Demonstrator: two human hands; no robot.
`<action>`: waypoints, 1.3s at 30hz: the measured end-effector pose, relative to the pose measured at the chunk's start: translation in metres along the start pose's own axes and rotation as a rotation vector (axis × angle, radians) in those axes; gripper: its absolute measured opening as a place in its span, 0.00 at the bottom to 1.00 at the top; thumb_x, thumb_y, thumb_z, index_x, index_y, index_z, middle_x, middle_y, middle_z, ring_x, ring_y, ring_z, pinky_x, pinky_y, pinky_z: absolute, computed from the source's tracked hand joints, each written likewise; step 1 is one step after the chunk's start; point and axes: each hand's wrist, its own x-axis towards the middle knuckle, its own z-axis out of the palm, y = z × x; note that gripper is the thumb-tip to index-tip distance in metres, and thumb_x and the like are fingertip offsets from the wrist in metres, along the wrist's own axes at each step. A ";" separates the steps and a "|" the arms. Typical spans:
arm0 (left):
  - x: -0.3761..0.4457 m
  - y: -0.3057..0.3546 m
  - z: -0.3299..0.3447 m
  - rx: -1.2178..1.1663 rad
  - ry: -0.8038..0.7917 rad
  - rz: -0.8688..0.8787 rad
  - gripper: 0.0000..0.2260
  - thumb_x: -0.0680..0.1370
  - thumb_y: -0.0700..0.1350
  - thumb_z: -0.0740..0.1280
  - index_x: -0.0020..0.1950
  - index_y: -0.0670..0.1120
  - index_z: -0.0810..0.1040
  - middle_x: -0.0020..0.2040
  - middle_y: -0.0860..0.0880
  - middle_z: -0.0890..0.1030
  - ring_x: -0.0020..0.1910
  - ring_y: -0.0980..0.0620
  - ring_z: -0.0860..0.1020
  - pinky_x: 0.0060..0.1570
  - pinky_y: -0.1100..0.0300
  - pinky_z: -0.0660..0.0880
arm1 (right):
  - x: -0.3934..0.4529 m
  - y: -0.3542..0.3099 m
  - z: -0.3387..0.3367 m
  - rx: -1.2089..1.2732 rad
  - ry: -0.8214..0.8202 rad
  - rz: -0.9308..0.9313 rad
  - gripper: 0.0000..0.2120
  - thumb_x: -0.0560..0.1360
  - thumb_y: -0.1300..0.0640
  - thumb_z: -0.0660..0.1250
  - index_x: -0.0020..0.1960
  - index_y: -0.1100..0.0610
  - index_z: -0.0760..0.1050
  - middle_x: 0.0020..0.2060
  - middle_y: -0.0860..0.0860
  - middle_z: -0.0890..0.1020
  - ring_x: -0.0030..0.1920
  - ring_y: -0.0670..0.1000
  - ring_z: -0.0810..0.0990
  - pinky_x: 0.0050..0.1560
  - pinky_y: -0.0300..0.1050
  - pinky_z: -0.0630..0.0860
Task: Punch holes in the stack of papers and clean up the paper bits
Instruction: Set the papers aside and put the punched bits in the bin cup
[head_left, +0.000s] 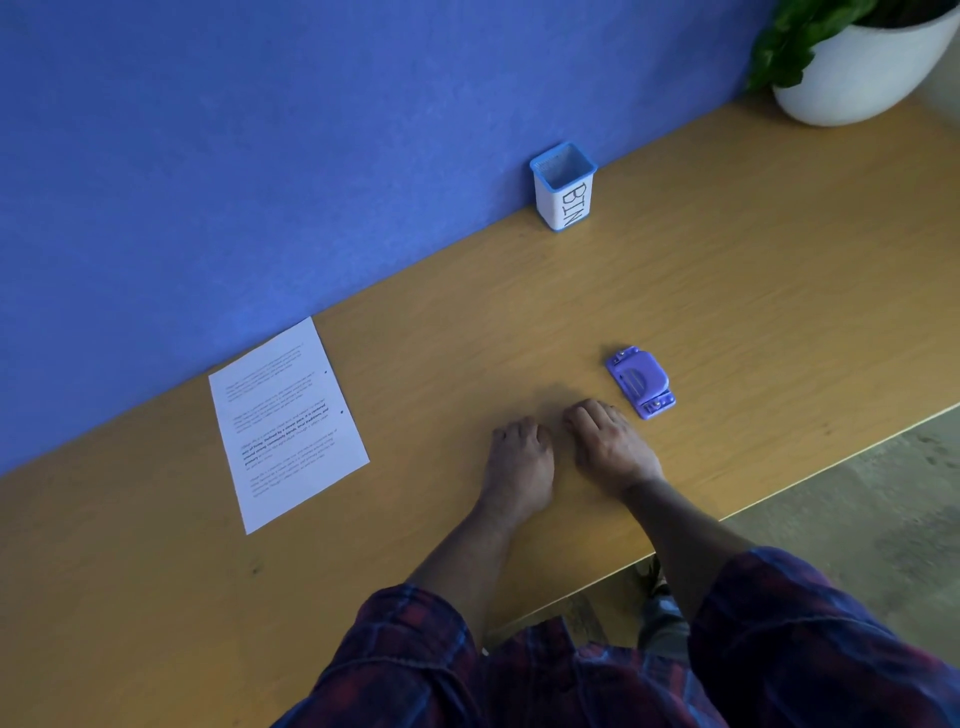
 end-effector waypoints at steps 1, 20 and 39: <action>-0.001 -0.001 0.002 0.018 0.003 0.025 0.15 0.77 0.43 0.63 0.62 0.40 0.75 0.58 0.40 0.77 0.56 0.40 0.77 0.57 0.47 0.73 | 0.000 0.000 0.000 -0.002 0.000 -0.004 0.11 0.69 0.72 0.73 0.51 0.65 0.80 0.45 0.60 0.82 0.45 0.63 0.83 0.49 0.53 0.81; 0.004 -0.026 -0.005 -0.824 0.004 -0.498 0.02 0.68 0.41 0.68 0.38 0.46 0.75 0.32 0.54 0.80 0.32 0.53 0.78 0.30 0.63 0.72 | -0.001 0.000 0.003 -0.004 0.019 0.018 0.06 0.74 0.70 0.70 0.51 0.65 0.80 0.45 0.60 0.82 0.45 0.64 0.82 0.49 0.55 0.81; 0.059 -0.041 -0.028 -0.881 0.182 -0.408 0.03 0.76 0.41 0.74 0.43 0.48 0.85 0.38 0.54 0.85 0.40 0.57 0.82 0.43 0.65 0.77 | 0.003 0.003 -0.005 -0.003 0.027 -0.111 0.21 0.59 0.74 0.78 0.52 0.65 0.82 0.46 0.60 0.84 0.44 0.61 0.85 0.45 0.49 0.83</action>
